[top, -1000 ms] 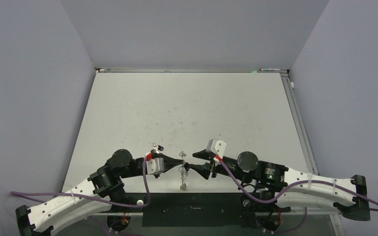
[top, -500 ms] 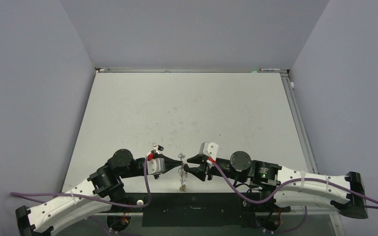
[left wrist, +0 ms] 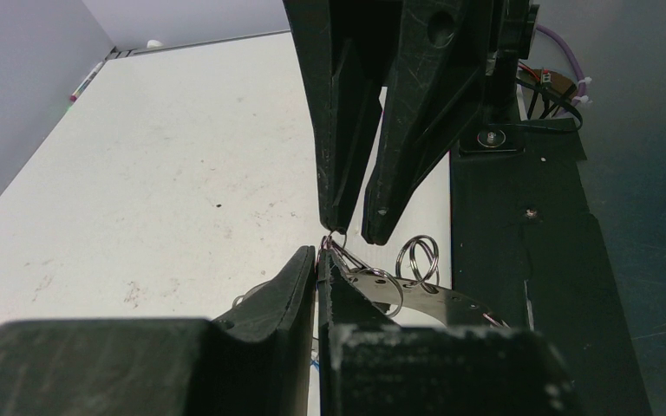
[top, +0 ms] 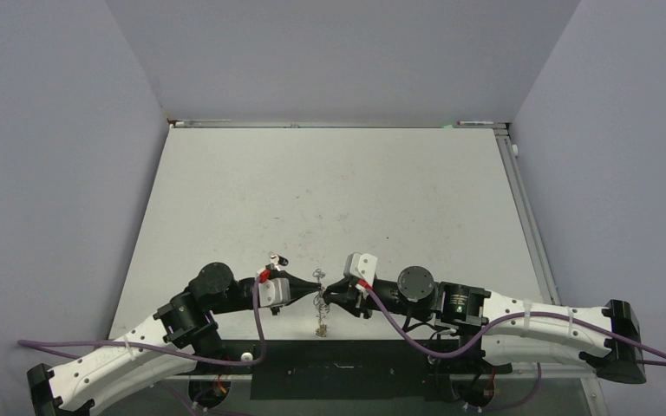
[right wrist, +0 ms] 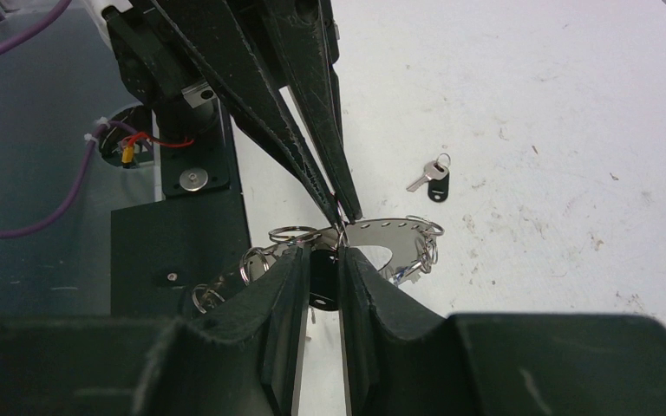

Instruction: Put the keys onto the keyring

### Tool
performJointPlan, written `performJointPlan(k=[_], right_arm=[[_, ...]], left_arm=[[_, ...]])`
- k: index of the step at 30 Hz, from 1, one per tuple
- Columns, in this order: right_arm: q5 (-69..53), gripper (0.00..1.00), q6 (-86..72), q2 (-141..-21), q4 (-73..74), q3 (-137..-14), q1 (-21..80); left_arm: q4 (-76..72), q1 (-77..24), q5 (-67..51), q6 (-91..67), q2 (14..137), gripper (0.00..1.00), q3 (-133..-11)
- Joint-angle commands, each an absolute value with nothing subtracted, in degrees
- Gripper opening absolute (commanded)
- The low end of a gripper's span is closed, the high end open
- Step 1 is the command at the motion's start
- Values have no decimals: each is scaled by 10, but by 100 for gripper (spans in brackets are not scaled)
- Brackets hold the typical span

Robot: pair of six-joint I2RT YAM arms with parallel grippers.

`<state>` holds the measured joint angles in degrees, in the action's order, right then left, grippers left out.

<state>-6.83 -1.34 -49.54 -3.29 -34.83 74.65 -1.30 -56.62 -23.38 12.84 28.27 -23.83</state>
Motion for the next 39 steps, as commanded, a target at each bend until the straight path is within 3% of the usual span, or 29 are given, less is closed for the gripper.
performJointPlan(k=[1, 11, 17, 39], right_arm=[[-51, 20, -4, -497, -39, -375, 743], [-49, 20, -4, -510, -46, -377, 740], [-49, 5, -4, -515, -49, -378, 740], [-35, 5, -6, -467, -28, -353, 736]], left_arm=[[-43, -564, -236, 128, 275, 0, -265], [-43, -564, -237, 128, 277, 0, -265], [-44, -564, -238, 128, 276, 0, -264], [-45, -564, -240, 127, 271, 0, -263]])
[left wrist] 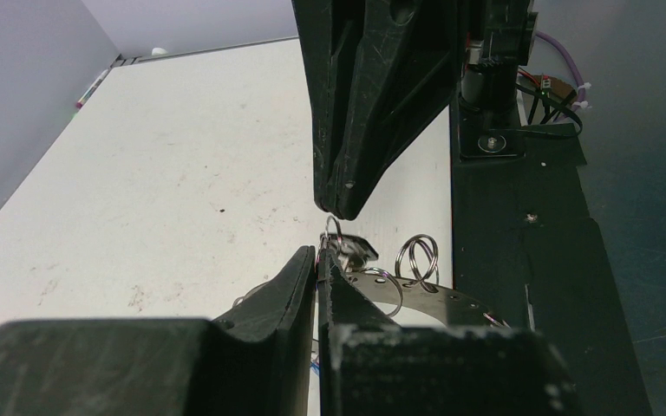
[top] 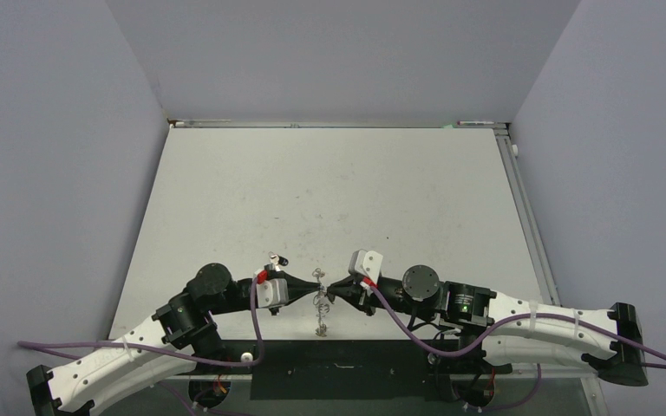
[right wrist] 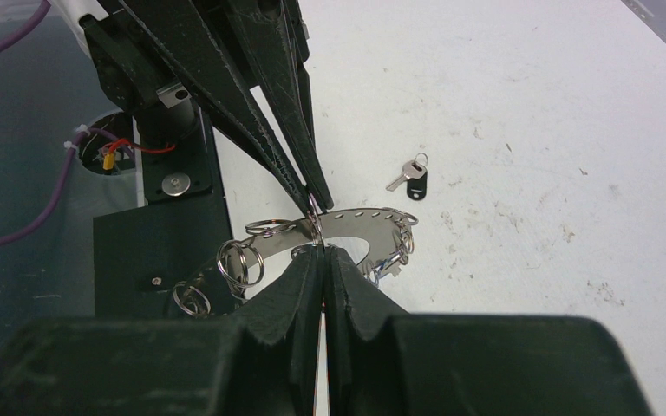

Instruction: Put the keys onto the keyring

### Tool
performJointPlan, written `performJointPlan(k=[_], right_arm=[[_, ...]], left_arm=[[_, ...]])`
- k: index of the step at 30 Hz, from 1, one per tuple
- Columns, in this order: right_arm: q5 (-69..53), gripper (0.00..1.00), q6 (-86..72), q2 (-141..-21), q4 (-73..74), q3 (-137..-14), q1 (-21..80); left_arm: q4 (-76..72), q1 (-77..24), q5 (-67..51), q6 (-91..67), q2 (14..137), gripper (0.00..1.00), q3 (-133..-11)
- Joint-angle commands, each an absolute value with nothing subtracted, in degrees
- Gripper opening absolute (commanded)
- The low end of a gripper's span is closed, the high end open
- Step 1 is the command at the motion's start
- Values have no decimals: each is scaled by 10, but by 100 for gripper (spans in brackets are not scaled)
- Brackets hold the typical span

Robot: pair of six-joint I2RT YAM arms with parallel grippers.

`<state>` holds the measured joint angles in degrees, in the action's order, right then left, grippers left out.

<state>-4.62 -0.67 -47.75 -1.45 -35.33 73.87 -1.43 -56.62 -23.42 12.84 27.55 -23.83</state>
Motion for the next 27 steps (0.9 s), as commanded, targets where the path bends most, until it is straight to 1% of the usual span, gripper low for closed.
performJointPlan(k=[1, 8, 9, 12, 13, 14, 15, 17, 19, 21, 24, 27], right_arm=[[-35, 5, -7, -468, -29, -352, 736], [-36, 5, -12, -471, -29, -347, 735], [-37, 9, -13, -472, -28, -348, 735], [-43, 40, -13, -474, -26, -351, 735], [-44, 47, -12, -473, -26, -353, 735], [-44, 51, -10, -473, -26, -354, 735], [-43, 53, -9, -474, -26, -357, 735], [-43, 54, -5, -476, -30, -360, 734], [-44, 53, 3, -481, -32, -366, 734], [-45, 50, 16, -488, -36, -371, 733], [-49, 42, 26, -499, -39, -377, 731], [-61, 41, 32, -511, -43, -383, 729]], left_arm=[[-45, -564, -240, 127, 271, 0, -263], [-46, -564, -239, 126, 269, 0, -263], [-46, -564, -239, 126, 269, 0, -263], [-47, -564, -241, 126, 270, 0, -263], [-47, -564, -241, 126, 269, 0, -262], [-46, -564, -242, 126, 270, 0, -263], [-47, -564, -242, 125, 270, 0, -263], [-47, -563, -245, 125, 270, 0, -263], [-47, -564, -248, 125, 270, 0, -263], [-47, -564, -251, 125, 271, 0, -262], [-50, -564, -255, 123, 270, 0, -261], [-50, -564, -255, 123, 269, 0, -261]])
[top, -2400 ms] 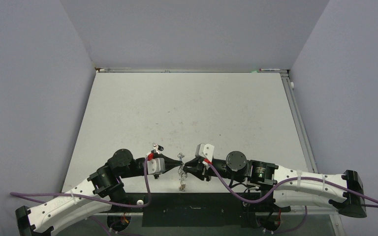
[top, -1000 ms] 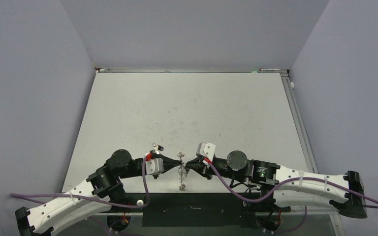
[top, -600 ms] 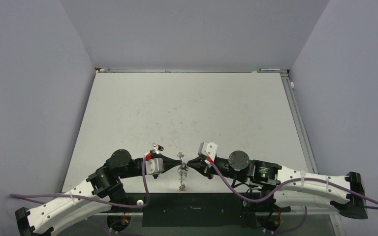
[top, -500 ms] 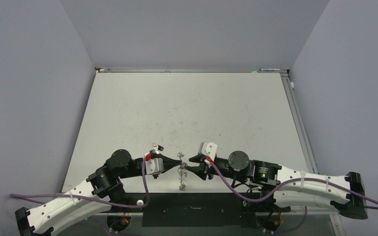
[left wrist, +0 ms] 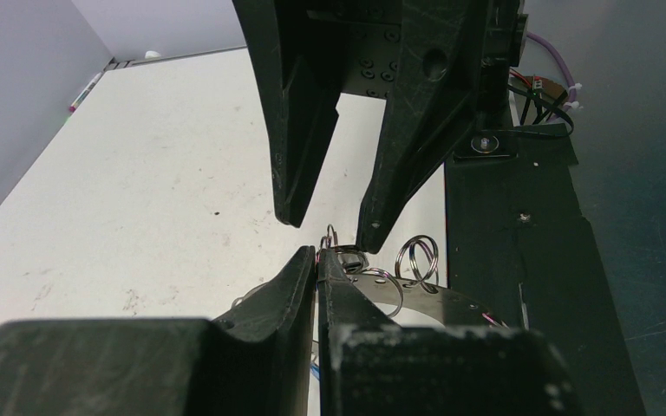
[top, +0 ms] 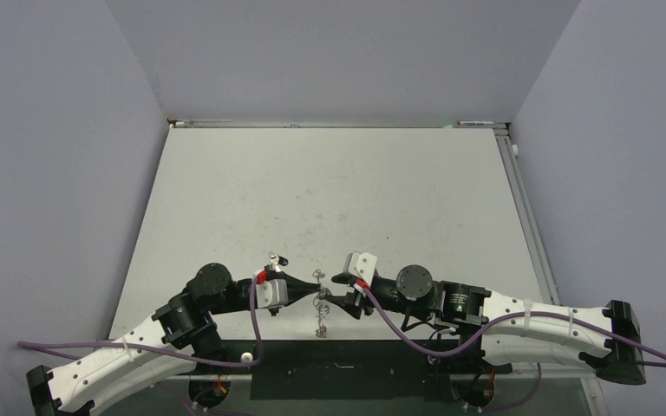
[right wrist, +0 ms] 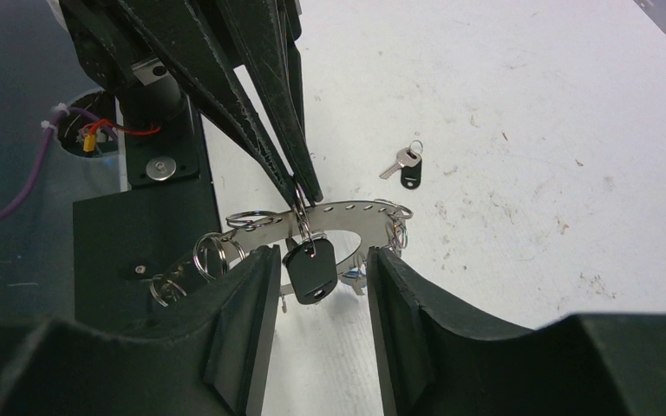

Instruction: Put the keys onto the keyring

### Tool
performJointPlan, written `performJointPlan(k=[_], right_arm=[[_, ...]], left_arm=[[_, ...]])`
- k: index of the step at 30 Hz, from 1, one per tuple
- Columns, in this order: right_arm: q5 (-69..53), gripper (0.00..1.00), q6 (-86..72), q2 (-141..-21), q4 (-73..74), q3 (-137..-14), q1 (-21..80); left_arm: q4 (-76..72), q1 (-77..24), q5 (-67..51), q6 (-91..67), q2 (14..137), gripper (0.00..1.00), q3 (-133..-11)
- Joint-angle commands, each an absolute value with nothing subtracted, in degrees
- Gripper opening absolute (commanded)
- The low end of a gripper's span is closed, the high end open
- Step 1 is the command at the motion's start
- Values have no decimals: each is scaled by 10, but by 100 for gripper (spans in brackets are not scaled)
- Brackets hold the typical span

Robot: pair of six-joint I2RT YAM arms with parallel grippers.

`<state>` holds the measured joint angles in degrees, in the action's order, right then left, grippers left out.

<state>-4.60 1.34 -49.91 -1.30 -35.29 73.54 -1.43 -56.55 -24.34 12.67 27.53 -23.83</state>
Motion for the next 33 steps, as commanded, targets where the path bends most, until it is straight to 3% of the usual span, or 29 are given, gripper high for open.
performJointPlan(k=[1, 14, 28, 33], right_arm=[[-64, 40, 34, -513, -45, -385, 729], [-81, 32, 44, -529, -57, -399, 726], [-93, 6, 46, -548, -63, -400, 721], [-97, 5, 50, -540, -63, -398, 721]], left_arm=[[-50, -564, -255, 122, 268, 0, -261], [-54, -564, -257, 120, 265, 0, -259], [-56, -564, -255, 119, 265, 0, -258], [-56, -564, -252, 119, 266, 0, -258]])
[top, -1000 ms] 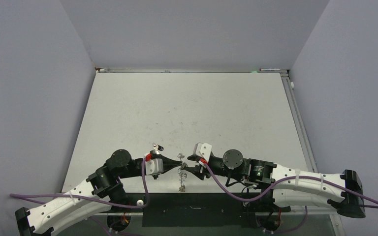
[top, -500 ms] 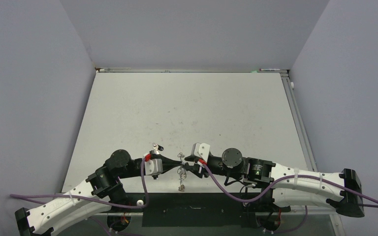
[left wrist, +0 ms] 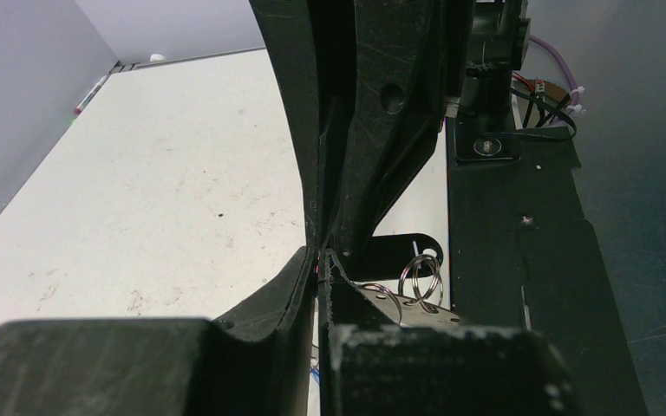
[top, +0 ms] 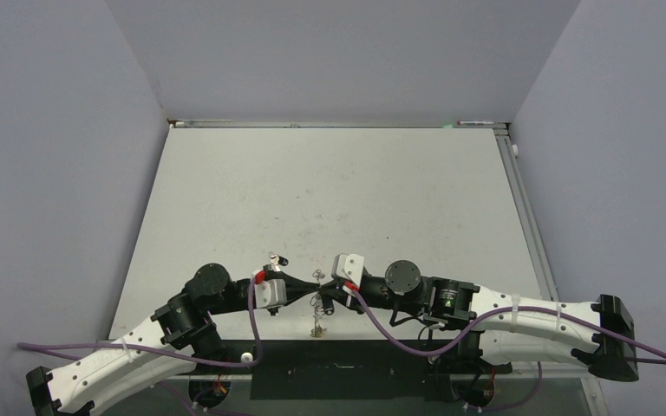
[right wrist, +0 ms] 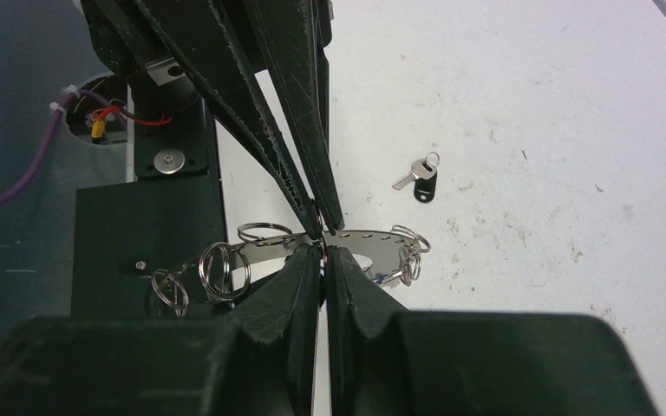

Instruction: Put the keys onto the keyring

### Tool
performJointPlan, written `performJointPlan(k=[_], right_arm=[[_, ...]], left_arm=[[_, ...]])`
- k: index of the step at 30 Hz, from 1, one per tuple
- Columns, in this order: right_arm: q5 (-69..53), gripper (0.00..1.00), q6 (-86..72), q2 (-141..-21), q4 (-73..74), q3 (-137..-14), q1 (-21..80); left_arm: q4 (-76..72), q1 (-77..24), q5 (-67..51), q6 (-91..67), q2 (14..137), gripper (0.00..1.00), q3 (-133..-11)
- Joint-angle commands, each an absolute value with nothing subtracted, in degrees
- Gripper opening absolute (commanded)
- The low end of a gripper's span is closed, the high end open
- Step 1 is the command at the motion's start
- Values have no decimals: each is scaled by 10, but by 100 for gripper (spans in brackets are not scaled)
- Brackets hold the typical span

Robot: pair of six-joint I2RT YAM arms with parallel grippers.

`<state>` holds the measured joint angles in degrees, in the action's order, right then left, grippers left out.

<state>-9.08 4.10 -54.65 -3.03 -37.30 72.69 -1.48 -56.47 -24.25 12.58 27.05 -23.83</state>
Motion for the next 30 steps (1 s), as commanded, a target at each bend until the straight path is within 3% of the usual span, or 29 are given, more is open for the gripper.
performJointPlan(k=[1, 5, 9, 14, 30], right_arm=[[-97, 5, 51, -538, -61, -398, 720], [-96, 5, 59, -534, -28, -417, 721], [-86, 5, 66, -536, 28, -448, 721], [-82, 5, 73, -538, 79, -479, 720], [-60, 5, 114, -621, 287, -636, 739]], left_arm=[[-56, -564, -251, 119, 265, 0, -258], [-54, -564, -250, 122, 263, 2, -258], [-52, -564, -248, 127, 257, 22, -255], [-48, -564, -246, 133, 251, 32, -255], [153, -576, -266, 197, 349, 31, -399]])
